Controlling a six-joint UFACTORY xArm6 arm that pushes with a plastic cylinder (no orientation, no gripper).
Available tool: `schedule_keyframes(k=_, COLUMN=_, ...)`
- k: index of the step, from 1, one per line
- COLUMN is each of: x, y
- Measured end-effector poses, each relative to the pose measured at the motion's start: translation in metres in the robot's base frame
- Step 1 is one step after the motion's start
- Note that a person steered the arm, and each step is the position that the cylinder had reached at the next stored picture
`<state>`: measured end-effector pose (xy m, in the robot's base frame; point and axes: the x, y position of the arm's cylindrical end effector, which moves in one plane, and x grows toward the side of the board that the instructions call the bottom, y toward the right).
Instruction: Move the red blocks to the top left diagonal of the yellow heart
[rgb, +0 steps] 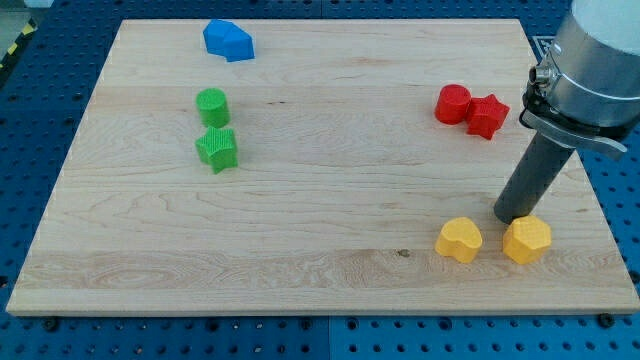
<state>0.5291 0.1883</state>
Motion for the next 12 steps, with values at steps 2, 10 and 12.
schedule_keyframes(k=2, x=-0.001, y=-0.049)
schedule_keyframes(k=10, x=-0.173, y=-0.019)
schedule_keyframes(k=12, x=-0.173, y=-0.076)
